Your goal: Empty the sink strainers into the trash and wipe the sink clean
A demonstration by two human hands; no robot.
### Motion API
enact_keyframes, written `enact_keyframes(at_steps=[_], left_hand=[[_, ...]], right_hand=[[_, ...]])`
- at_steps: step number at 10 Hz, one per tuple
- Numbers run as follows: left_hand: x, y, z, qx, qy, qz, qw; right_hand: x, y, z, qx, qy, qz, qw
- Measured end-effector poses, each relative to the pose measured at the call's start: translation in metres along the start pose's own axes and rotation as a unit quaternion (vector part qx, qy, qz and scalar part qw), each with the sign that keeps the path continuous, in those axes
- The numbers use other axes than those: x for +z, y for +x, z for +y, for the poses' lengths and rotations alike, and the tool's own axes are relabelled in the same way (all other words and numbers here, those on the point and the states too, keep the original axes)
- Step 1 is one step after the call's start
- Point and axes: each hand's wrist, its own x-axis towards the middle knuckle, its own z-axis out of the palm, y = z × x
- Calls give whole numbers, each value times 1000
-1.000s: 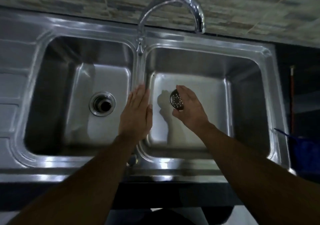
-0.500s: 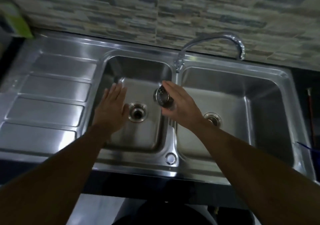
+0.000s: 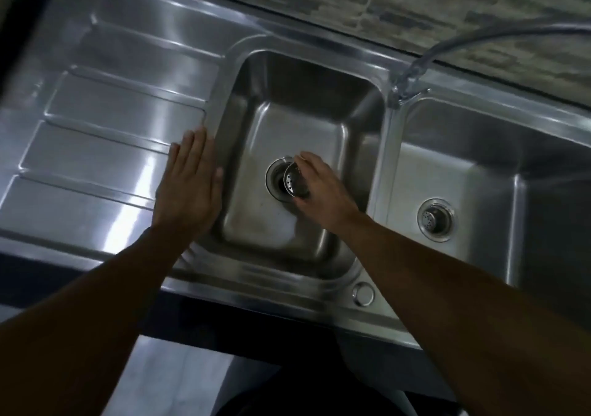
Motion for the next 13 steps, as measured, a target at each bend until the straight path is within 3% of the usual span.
enact_keyframes(at_steps=[2, 7, 9, 12, 13], left_hand=[[14, 2, -3, 7, 60, 35, 998], [10, 6, 3, -10, 61, 24, 998], [9, 7, 5, -12, 61, 26, 998], [7, 6, 6, -15, 52, 17, 998], [5, 7, 7, -15, 53, 28, 998]], right_hand=[[35, 28, 15, 27, 7, -12, 1000], [70, 48, 20, 45, -36, -80, 995], [80, 42, 20, 49, 12, -25, 998], [75, 45, 20, 63, 15, -83, 994], [66, 36, 18, 65, -5, -69, 995]])
